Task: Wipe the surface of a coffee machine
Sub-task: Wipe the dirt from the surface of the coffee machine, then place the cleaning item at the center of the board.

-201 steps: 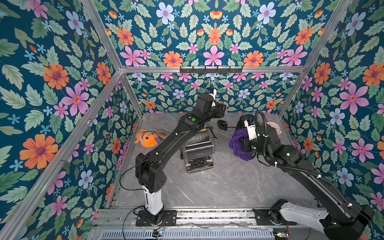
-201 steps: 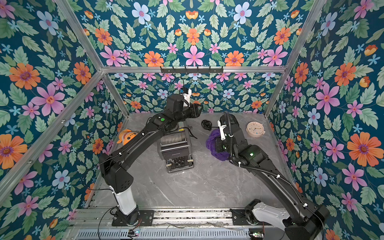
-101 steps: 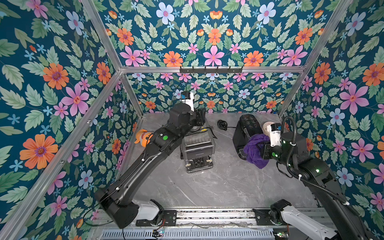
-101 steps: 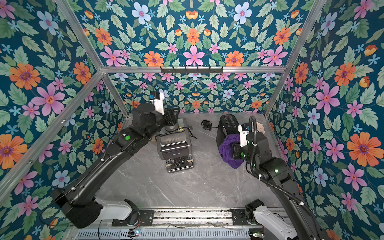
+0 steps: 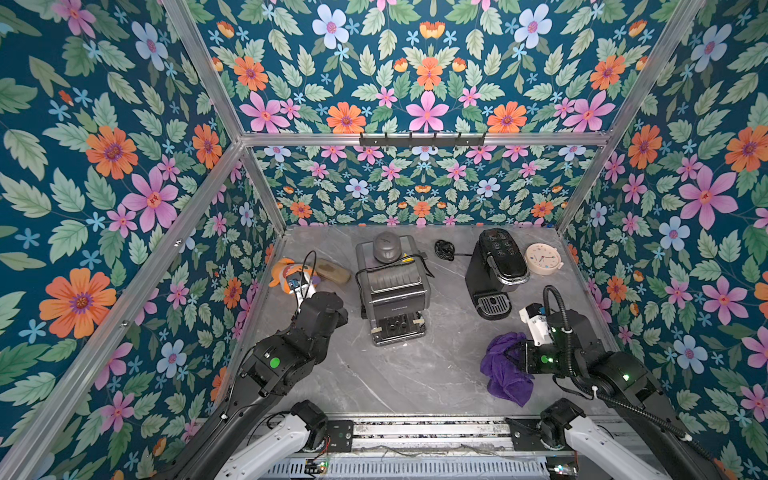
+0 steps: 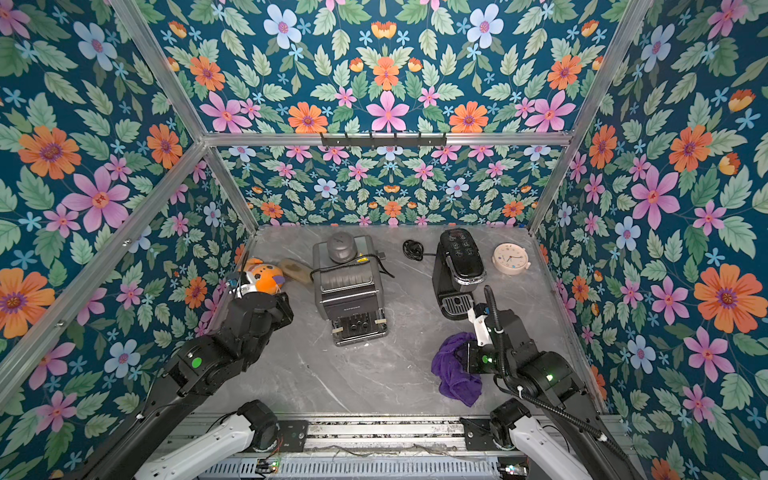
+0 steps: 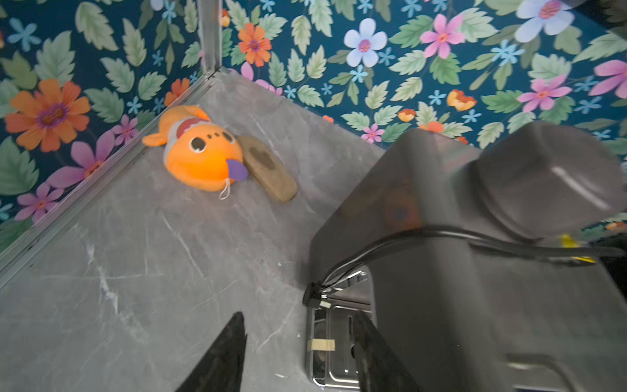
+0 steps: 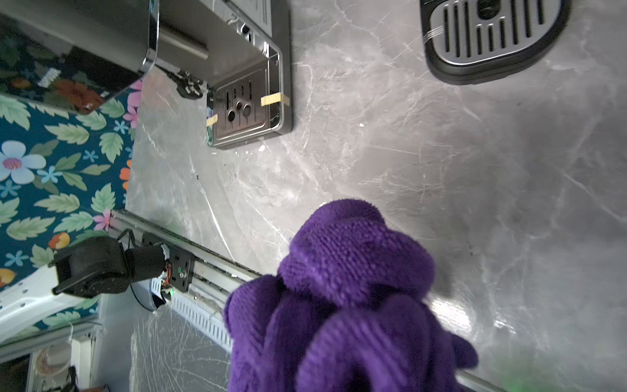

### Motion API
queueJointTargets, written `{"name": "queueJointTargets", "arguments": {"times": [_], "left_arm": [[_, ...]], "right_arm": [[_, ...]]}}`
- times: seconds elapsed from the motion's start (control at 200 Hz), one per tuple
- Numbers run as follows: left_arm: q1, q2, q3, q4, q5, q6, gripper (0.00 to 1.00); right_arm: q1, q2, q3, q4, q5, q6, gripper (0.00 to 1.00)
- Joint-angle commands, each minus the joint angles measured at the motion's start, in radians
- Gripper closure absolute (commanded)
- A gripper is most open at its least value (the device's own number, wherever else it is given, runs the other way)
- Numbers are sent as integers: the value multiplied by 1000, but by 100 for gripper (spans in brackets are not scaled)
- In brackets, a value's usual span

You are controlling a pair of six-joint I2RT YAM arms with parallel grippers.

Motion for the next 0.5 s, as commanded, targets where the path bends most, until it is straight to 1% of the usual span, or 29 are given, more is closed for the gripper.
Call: {"name": "queueJointTargets", "arguments": {"times": [0.0, 0.145, 0.25, 0.37, 0.455, 0.49], "left_arm": [[2, -27, -42, -24, -62, -91, 48], [2, -19, -76, -29, -52, -112, 48], [2, -14, -119, -3, -36, -127, 47], [4, 11, -188, 85, 1, -141, 46], [13, 46, -216, 140, 26, -141, 46], [19, 60, -219, 153, 32, -140, 46]], "right_arm": [[62, 43, 6, 61, 58, 29, 99], [164, 109, -19, 135, 110, 44, 97], [214, 171, -18, 181, 157, 38, 90], [217, 282, 10, 221, 157, 20, 76], [218, 334, 39, 220, 168, 16, 59], [217, 340, 50, 213, 176, 16, 54]]}}
